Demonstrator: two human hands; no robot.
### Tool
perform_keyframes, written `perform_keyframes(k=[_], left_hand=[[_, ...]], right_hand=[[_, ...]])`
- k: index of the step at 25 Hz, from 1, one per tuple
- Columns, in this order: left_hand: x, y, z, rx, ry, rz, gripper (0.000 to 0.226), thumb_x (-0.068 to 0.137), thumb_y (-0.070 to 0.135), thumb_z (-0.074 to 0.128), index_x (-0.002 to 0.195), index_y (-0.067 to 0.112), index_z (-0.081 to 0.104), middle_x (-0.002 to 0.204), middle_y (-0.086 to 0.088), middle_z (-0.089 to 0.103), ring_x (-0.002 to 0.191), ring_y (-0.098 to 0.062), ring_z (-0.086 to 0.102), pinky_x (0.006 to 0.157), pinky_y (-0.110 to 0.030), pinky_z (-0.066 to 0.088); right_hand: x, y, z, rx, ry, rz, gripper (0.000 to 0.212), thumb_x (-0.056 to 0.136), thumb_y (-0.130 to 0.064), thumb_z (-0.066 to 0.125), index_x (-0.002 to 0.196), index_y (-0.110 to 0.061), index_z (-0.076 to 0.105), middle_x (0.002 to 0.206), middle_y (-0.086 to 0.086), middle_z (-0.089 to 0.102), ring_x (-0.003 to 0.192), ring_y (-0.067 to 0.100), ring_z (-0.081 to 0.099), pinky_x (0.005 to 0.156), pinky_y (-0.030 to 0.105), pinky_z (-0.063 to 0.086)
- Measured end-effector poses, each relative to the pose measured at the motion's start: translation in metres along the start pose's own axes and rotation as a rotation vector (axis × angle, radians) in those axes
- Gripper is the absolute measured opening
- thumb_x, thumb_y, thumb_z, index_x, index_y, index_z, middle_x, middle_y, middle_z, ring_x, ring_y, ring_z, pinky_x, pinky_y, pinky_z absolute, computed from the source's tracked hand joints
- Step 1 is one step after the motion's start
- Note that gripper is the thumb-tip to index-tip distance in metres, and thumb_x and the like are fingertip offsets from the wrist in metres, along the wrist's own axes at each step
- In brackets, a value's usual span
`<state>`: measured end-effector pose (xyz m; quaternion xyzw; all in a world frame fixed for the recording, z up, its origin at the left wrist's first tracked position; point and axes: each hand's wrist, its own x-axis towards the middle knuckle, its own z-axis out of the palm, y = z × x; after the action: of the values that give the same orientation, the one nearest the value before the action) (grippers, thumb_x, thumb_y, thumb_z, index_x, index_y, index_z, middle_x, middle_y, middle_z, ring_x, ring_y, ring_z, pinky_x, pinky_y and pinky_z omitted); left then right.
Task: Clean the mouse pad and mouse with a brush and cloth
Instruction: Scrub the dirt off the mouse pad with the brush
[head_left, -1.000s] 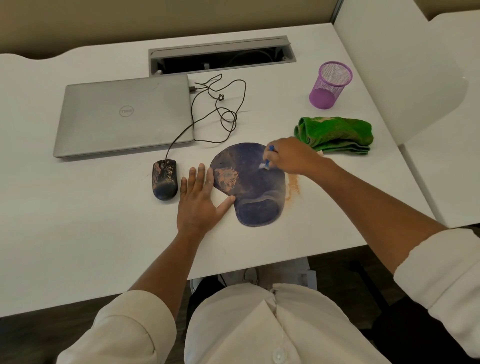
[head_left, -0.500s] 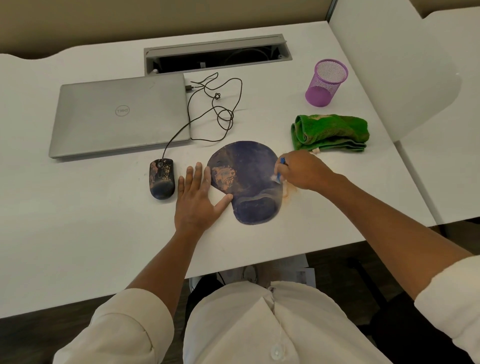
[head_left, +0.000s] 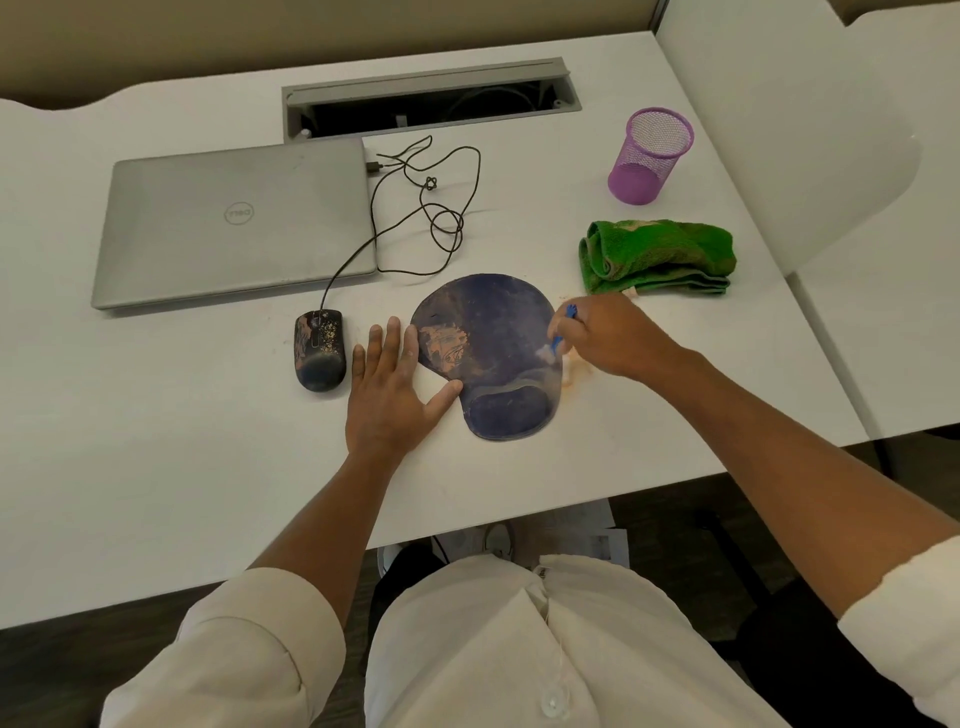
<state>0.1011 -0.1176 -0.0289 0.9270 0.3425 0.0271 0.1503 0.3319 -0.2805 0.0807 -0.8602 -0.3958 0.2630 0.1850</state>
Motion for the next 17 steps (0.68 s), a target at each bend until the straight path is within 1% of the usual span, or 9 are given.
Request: perform_keyframes(k=[2, 4, 5, 7, 8, 11, 13, 15, 17], left_hand=[[-0.0005, 0.0, -0.0002, -0.007, 0.004, 0.001, 0.099, 0.09, 0.08, 0.035, 0.164, 0.019, 0.01, 0.172, -0.005, 0.001, 0.158, -0.023, -0.006, 0.128, -0.043, -0.002], [-0.001, 0.0003, -0.0009, -0.013, 0.012, 0.003, 0.099, 0.09, 0.079, 0.036, 0.164, 0.018, 0.012, 0.172, -0.005, 0.003, 0.158, -0.024, -0.004, 0.128, -0.044, 0.0], [-0.0007, 0.0006, -0.0012, -0.012, 0.013, 0.003, 0.099, 0.089, 0.08, 0.036, 0.164, 0.018, 0.012, 0.172, -0.006, 0.003, 0.158, -0.024, -0.004, 0.128, -0.044, 0.0], [-0.0005, 0.0004, -0.0013, -0.006, 0.011, 0.001, 0.099, 0.089, 0.08, 0.034, 0.164, 0.019, 0.011, 0.172, -0.005, 0.003, 0.158, -0.024, -0.004, 0.128, -0.043, -0.001], [-0.0006, 0.0002, -0.0011, -0.003, 0.008, 0.0, 0.1, 0.089, 0.081, 0.033, 0.164, 0.019, 0.011, 0.172, -0.005, 0.003, 0.158, -0.024, -0.005, 0.128, -0.043, -0.001], [-0.0006, 0.0005, -0.0012, 0.001, -0.002, 0.002, 0.1, 0.089, 0.081, 0.031, 0.164, 0.02, 0.009, 0.172, -0.005, 0.001, 0.158, -0.023, -0.006, 0.128, -0.044, -0.001], [-0.0006, 0.0003, -0.0013, 0.002, -0.001, 0.004, 0.099, 0.089, 0.081, 0.031, 0.164, 0.02, 0.009, 0.172, -0.004, 0.001, 0.158, -0.023, -0.007, 0.128, -0.044, -0.001], [-0.0006, -0.0001, -0.0011, 0.004, 0.003, 0.004, 0.099, 0.09, 0.081, 0.031, 0.164, 0.019, 0.009, 0.172, -0.005, 0.001, 0.158, -0.023, -0.007, 0.128, -0.044, -0.001], [-0.0009, -0.0002, -0.0005, 0.006, 0.005, 0.003, 0.099, 0.09, 0.081, 0.031, 0.164, 0.019, 0.009, 0.172, -0.005, 0.001, 0.158, -0.023, -0.006, 0.128, -0.043, -0.002]], right_hand=[[0.0016, -0.0012, -0.0011, 0.03, 0.053, -0.021, 0.027, 0.097, -0.02, 0.047, 0.097, -0.011, 0.073, 0.084, 0.006, 0.069, 0.072, 0.02, 0.058, 0.069, 0.036, 0.047], [-0.0003, 0.0013, 0.005, -0.041, -0.037, 0.01, 0.026, 0.096, -0.019, 0.049, 0.096, -0.009, 0.073, 0.086, 0.009, 0.068, 0.077, 0.024, 0.06, 0.072, 0.038, 0.048], [-0.0024, 0.0039, 0.0073, -0.082, -0.088, 0.039, 0.025, 0.094, -0.02, 0.049, 0.09, -0.012, 0.073, 0.084, 0.01, 0.067, 0.077, 0.025, 0.059, 0.07, 0.039, 0.047], [-0.0046, 0.0055, 0.0051, -0.077, -0.094, 0.053, 0.026, 0.092, -0.02, 0.049, 0.076, -0.021, 0.069, 0.075, 0.003, 0.064, 0.07, 0.022, 0.057, 0.061, 0.034, 0.043], [-0.004, 0.0053, 0.0034, -0.024, -0.063, 0.029, 0.027, 0.093, -0.02, 0.049, 0.076, -0.024, 0.069, 0.075, 0.0, 0.065, 0.069, 0.019, 0.057, 0.06, 0.032, 0.043], [-0.0043, 0.002, 0.0041, 0.053, -0.046, -0.023, 0.026, 0.096, -0.019, 0.048, 0.092, -0.017, 0.074, 0.086, 0.0, 0.07, 0.078, 0.018, 0.061, 0.072, 0.033, 0.048], [-0.0072, 0.0016, 0.0076, -0.015, -0.108, 0.017, 0.027, 0.093, -0.018, 0.049, 0.077, -0.024, 0.071, 0.075, -0.003, 0.064, 0.073, 0.019, 0.058, 0.065, 0.032, 0.043], [-0.0078, 0.0006, 0.0056, -0.059, -0.1, 0.026, 0.03, 0.091, -0.019, 0.049, 0.067, -0.031, 0.064, 0.07, -0.002, 0.061, 0.072, 0.022, 0.058, 0.06, 0.033, 0.043], [-0.0065, -0.0009, 0.0036, 0.009, -0.065, -0.023, 0.026, 0.093, -0.019, 0.048, 0.08, -0.023, 0.071, 0.08, 0.005, 0.069, 0.078, 0.025, 0.062, 0.07, 0.037, 0.05]])
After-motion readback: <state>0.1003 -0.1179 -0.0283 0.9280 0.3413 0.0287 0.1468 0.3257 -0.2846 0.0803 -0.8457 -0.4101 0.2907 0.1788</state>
